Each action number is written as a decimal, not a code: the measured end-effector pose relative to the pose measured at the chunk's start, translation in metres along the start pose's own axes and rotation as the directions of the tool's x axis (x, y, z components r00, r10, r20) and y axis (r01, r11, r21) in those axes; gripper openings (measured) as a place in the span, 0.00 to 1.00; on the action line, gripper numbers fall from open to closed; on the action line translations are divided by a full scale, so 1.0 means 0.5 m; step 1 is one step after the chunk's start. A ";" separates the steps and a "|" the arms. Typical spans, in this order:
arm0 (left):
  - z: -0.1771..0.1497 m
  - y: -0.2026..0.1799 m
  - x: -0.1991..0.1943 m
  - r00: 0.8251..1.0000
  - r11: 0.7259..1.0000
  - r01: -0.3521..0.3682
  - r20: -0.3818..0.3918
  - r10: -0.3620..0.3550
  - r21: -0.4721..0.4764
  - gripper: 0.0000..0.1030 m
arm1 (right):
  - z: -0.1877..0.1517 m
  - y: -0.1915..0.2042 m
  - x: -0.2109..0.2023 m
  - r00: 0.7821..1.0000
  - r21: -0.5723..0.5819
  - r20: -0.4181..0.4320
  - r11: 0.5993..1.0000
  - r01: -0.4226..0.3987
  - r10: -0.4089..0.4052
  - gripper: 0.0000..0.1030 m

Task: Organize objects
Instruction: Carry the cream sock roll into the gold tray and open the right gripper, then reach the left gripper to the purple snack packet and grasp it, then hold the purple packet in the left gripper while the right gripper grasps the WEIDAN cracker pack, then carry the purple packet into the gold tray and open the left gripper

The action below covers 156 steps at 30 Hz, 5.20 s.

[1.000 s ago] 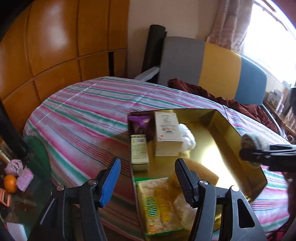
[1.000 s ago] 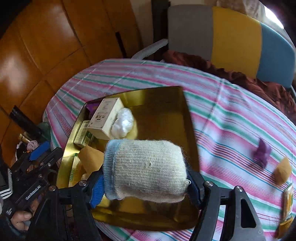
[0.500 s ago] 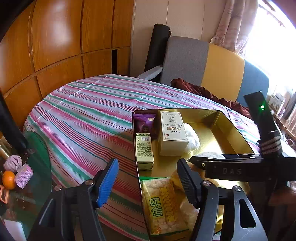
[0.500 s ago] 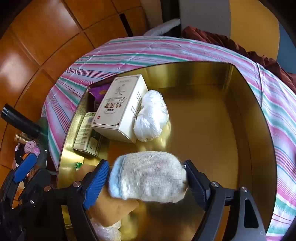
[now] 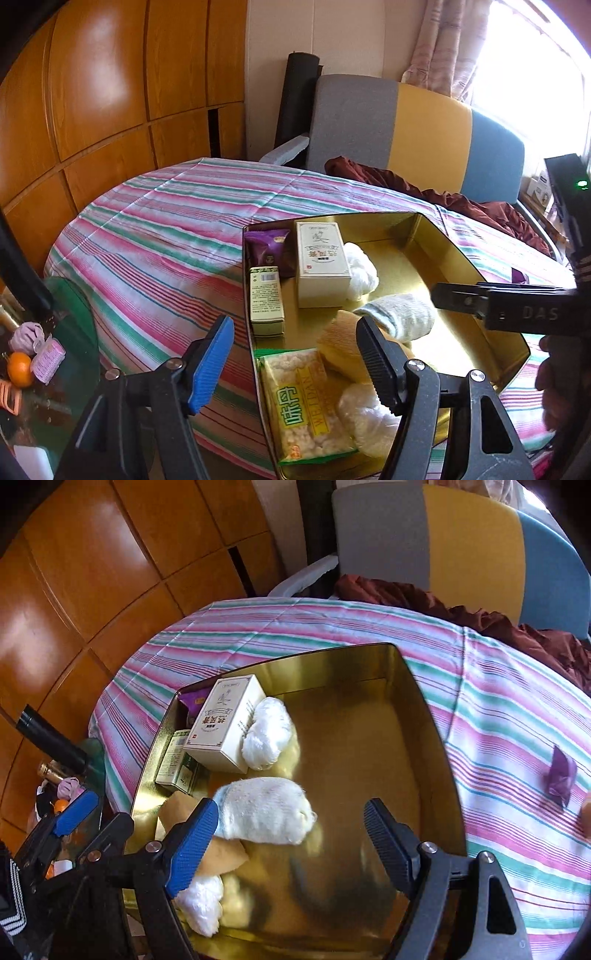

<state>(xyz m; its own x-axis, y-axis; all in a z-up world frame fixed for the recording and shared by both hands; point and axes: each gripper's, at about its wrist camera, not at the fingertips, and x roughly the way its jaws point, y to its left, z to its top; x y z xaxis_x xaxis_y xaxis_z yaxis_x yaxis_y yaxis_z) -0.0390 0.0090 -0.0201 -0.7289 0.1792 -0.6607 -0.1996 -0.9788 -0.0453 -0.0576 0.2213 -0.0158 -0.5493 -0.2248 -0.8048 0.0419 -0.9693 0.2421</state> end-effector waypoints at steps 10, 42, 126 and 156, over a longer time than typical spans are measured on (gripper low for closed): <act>0.000 -0.052 -0.027 0.999 0.996 0.029 0.029 -0.032 0.085 0.68 | -0.039 -0.126 -0.103 0.991 0.087 0.076 0.991 0.101 -0.108 0.80; 0.029 -0.510 -0.006 0.921 0.827 0.389 -0.144 -0.363 0.406 0.69 | -0.258 -0.765 -0.383 0.888 0.876 0.111 0.467 0.124 -0.445 0.80; -0.155 -0.634 0.088 0.789 0.669 0.613 -0.282 -0.546 0.421 0.35 | -0.183 -0.734 -0.177 0.851 0.480 -0.306 0.702 0.526 -0.427 0.71; -0.167 -0.634 0.078 0.820 0.676 0.566 -0.242 -0.518 0.471 0.36 | -0.197 -0.689 -0.163 0.846 0.353 -0.271 0.769 0.532 -0.460 0.50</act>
<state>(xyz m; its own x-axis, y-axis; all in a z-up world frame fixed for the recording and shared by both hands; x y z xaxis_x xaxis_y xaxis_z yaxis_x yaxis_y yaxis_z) 0.0503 0.3181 -0.0940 -0.3359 0.6299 -0.7003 -0.8563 -0.5139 -0.0515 0.0549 0.5637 -0.0873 -0.2576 0.2290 -0.9387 -0.5549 -0.8304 -0.0503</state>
